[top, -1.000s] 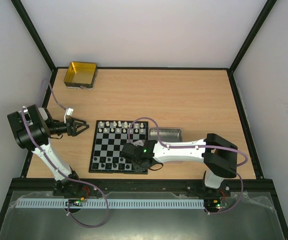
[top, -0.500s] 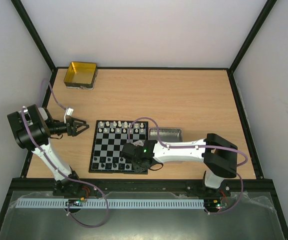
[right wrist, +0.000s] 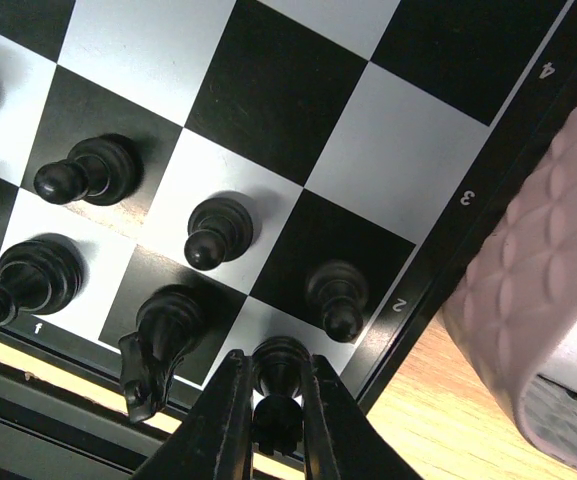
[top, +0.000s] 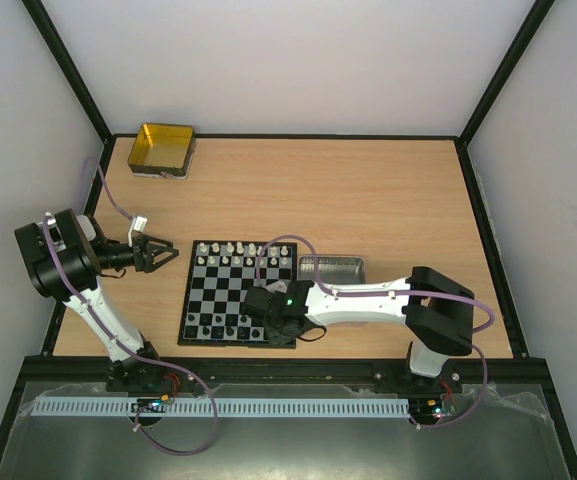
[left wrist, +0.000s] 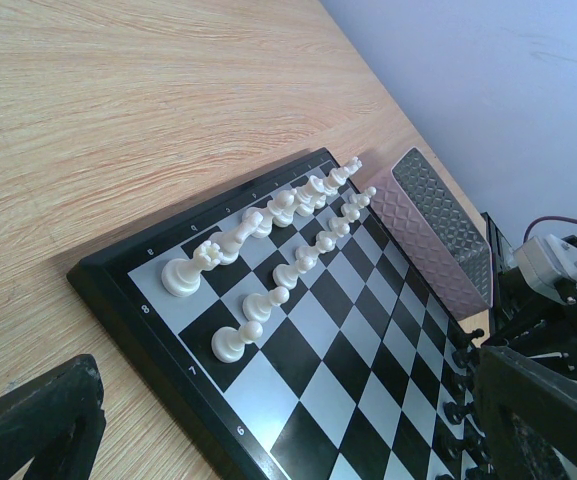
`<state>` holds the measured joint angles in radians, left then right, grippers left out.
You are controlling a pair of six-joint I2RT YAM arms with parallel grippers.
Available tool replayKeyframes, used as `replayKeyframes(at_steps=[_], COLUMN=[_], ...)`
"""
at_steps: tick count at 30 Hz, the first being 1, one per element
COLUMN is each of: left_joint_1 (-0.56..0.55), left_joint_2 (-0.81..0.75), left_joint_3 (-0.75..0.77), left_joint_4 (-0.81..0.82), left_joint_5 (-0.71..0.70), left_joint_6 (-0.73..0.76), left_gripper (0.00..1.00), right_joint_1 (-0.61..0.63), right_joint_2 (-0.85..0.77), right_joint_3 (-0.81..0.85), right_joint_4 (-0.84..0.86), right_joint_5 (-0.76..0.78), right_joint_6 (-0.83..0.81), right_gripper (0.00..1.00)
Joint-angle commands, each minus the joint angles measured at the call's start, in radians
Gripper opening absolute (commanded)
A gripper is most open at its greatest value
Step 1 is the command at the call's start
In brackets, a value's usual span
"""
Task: Set up the chess pieces on the board
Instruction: Place the chess piece on the chessboard.
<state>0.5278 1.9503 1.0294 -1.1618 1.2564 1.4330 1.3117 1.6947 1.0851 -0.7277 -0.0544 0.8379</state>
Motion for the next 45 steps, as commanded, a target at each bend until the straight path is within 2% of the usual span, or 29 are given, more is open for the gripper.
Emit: replayKeyframes(at_steps=[1,16,45], left_joint_1=[0.005,0.005,0.001], left_joint_2=[0.005,0.005,0.004], left_joint_3=[0.011,0.012,0.009], left_joint_4=[-0.005,-0.003,0.016], left_joint_5=[0.033,0.035,0.031], left_joint_6=[0.046,0.043,0.019], left_gripper=[1.0,1.0,1.0], right_joint_1=[0.008,0.008,0.008], right_joint_2=[0.013,0.006,-0.088], right_joint_3=[0.0,-0.004,0.021], right_joint_4=[-0.012,-0.002,-0.065], right_joint_5=[0.005,0.007,0.093], right_joint_6=[0.0,0.01,0.049], right_gripper=[0.12,0.22,0.23])
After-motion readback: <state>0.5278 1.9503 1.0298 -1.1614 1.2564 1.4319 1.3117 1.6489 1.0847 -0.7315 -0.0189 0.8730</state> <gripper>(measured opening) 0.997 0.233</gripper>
